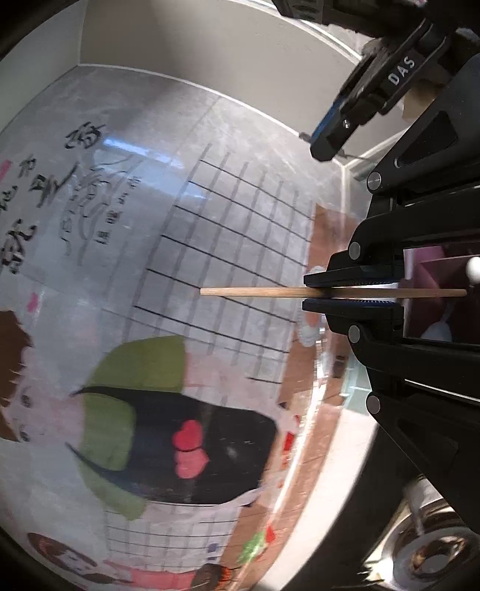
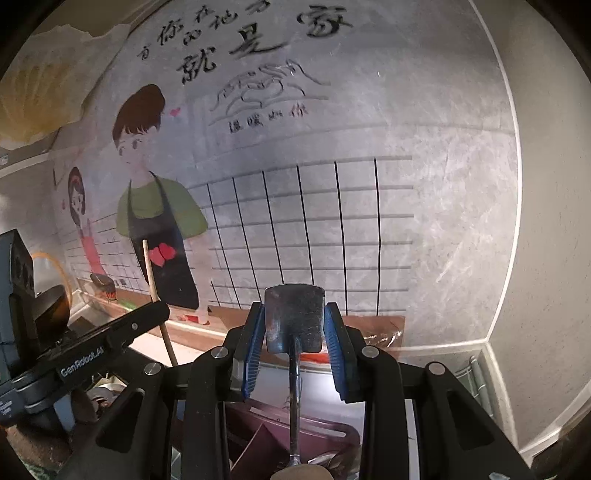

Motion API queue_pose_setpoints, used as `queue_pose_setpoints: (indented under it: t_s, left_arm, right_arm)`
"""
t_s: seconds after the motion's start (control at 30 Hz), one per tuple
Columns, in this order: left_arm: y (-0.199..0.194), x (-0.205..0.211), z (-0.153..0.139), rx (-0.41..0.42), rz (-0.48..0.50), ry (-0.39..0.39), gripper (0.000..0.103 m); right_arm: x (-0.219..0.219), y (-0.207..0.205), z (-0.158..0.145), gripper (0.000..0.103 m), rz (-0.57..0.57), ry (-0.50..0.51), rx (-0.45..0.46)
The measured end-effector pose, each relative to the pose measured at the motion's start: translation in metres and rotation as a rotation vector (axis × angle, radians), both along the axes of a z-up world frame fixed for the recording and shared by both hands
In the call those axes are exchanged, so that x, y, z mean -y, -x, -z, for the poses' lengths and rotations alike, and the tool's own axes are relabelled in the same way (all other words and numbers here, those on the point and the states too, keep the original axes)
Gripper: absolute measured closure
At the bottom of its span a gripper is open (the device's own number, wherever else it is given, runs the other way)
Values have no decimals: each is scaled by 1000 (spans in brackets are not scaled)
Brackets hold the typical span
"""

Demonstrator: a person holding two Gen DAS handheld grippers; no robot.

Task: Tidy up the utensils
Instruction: 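Lower the spatula and chopstick into the purple holder and open both grippers, then grasp the wooden-handled black spatula with the right gripper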

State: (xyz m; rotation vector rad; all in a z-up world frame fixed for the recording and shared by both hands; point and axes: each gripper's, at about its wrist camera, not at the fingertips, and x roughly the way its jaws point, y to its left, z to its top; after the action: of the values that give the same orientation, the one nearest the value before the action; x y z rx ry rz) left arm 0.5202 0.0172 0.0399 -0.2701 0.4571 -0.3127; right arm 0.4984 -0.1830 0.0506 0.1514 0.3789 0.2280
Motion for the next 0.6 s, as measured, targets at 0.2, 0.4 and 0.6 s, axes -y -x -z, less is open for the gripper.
queue_pose_setpoints:
  t_s: [0.2, 0.4, 0.6]
  left_arm:
    - [13, -2, 26, -144, 105, 14, 58]
    - [53, -19, 31, -247, 56, 8, 50]
    - [113, -18, 47, -354, 42, -125, 50]
  right_arm:
    - [16, 26, 28, 70, -2, -74, -132]
    - [41, 78, 30, 68, -9, -70, -165]
    - [40, 124, 47, 67, -50, 79, -225]
